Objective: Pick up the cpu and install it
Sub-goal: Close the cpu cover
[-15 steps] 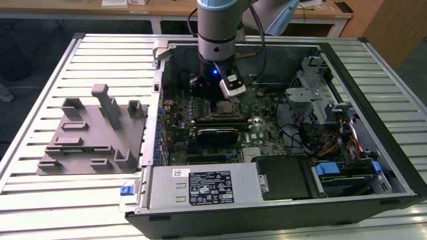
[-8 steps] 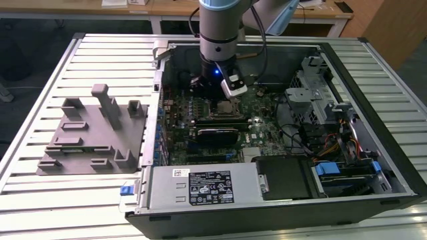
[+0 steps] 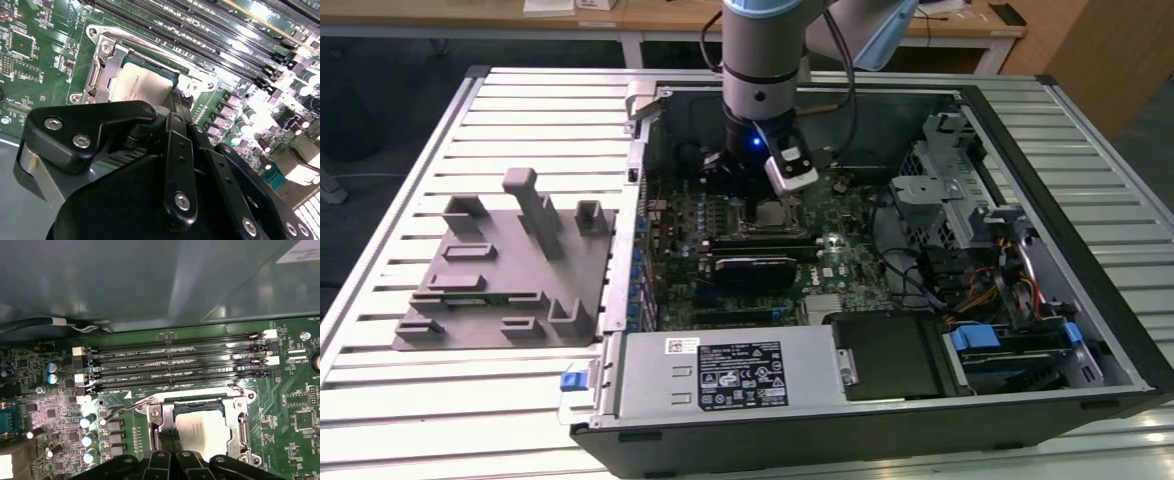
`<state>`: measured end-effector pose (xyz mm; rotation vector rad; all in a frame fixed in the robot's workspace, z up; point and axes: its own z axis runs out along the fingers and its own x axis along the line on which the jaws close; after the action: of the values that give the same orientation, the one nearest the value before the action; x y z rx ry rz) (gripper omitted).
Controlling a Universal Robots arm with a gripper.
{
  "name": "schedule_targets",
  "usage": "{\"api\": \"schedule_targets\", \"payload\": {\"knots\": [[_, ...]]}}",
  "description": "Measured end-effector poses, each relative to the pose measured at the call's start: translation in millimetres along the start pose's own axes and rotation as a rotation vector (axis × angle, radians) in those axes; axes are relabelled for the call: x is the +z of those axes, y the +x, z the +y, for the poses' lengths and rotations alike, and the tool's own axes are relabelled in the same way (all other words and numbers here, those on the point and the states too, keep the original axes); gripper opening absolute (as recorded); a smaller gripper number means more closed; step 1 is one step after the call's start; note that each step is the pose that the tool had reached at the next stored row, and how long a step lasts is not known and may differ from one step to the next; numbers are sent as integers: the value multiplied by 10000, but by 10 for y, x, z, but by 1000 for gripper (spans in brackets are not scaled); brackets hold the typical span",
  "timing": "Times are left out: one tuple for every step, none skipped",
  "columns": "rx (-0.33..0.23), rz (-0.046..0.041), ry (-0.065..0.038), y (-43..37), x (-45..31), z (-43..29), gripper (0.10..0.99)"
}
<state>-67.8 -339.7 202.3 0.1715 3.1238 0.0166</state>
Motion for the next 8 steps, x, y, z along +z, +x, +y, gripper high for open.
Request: {"api": "schedule_targets", "payload": {"knots": [[1,1,2,0,-22,-1,106],[0,0,0,0,-47,0,106],[0,1,2,-1,-71,0,106],[1,2,2,-1,-98,0,106],[1,2,2,-1,-124,1,106],[1,2,3,-1,-149,1,106],[0,1,2,-2,-173,1,106],[0,1,2,-2,-190,1,106]]}}
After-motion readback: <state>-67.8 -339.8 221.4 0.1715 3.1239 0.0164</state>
